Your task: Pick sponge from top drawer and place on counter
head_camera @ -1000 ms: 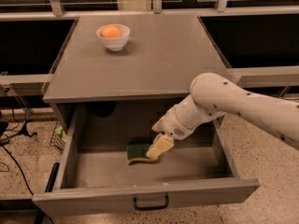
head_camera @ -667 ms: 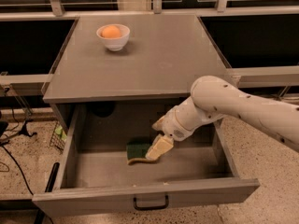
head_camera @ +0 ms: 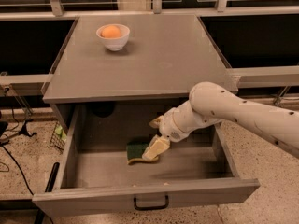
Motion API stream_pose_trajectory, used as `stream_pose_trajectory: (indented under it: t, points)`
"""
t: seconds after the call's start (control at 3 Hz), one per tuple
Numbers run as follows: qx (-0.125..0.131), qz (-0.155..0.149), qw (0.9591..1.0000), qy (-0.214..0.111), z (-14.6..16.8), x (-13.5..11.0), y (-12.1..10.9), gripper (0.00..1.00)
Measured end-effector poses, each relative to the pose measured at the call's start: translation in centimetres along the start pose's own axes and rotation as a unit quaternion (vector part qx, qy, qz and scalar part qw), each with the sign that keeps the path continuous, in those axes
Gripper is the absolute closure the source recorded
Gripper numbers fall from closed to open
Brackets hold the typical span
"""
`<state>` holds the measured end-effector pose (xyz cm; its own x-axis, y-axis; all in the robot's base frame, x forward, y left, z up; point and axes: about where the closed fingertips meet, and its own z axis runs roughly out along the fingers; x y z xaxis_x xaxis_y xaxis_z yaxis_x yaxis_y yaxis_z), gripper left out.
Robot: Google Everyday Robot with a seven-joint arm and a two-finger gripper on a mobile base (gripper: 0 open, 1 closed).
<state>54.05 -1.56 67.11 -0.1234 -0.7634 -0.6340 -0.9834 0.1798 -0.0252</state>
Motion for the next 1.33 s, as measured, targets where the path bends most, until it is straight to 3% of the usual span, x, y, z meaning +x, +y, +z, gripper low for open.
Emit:
stream_pose_trajectory:
  t: [0.67, 1.33]
  points:
    - [0.001, -0.014, 0.9998, -0.017, 3.0, 0.3, -1.1, 0.26]
    - [0.006, -0.023, 0.9997, -0.010, 5.0, 1.7, -0.5, 0.28]
